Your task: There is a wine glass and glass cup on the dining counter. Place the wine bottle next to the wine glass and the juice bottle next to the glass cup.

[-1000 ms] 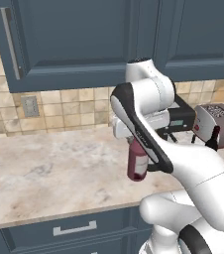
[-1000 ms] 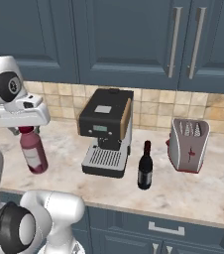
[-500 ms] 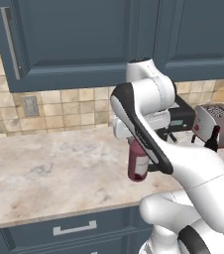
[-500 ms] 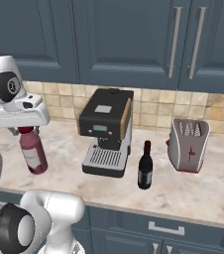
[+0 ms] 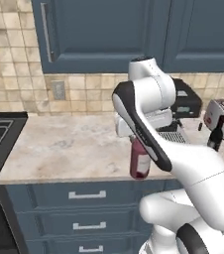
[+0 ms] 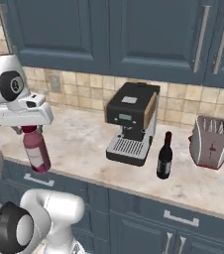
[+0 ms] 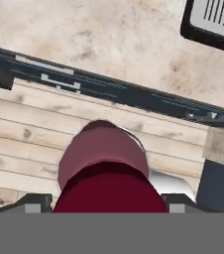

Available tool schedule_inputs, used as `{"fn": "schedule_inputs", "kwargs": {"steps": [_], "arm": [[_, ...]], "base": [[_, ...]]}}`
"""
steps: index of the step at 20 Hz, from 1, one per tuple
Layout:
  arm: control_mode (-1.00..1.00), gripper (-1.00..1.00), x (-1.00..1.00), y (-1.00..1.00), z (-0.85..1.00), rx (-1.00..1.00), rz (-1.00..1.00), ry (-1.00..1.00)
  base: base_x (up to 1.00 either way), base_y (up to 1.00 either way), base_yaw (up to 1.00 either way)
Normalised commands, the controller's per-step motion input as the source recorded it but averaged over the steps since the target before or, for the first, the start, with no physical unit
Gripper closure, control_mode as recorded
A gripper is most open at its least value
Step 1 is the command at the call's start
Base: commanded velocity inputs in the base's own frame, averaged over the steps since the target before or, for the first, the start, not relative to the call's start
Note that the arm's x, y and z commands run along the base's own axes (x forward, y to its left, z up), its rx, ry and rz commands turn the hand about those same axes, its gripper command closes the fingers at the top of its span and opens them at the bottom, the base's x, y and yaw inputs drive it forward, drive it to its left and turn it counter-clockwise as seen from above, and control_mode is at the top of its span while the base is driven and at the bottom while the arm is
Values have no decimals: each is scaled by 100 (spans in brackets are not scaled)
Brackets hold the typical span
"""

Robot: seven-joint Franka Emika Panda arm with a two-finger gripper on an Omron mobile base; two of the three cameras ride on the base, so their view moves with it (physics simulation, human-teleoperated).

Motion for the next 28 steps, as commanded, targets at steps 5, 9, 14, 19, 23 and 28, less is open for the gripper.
{"fn": "schedule_inputs", "kwargs": {"steps": [5, 9, 14, 19, 23, 28], "arm": [[100, 100, 0, 0, 0, 0, 0, 0], [100, 100, 0, 0, 0, 0, 0, 0], [100, 100, 0, 0, 0, 0, 0, 0], [100, 100, 0, 0, 0, 0, 0, 0], [100, 100, 0, 0, 0, 0, 0, 0], [100, 100, 0, 0, 0, 0, 0, 0]], "base": [[-18, 19, 86], [-5, 12, 100], [-4, 6, 100], [-3, 7, 100], [-3, 9, 100], [20, 17, 73]]}}
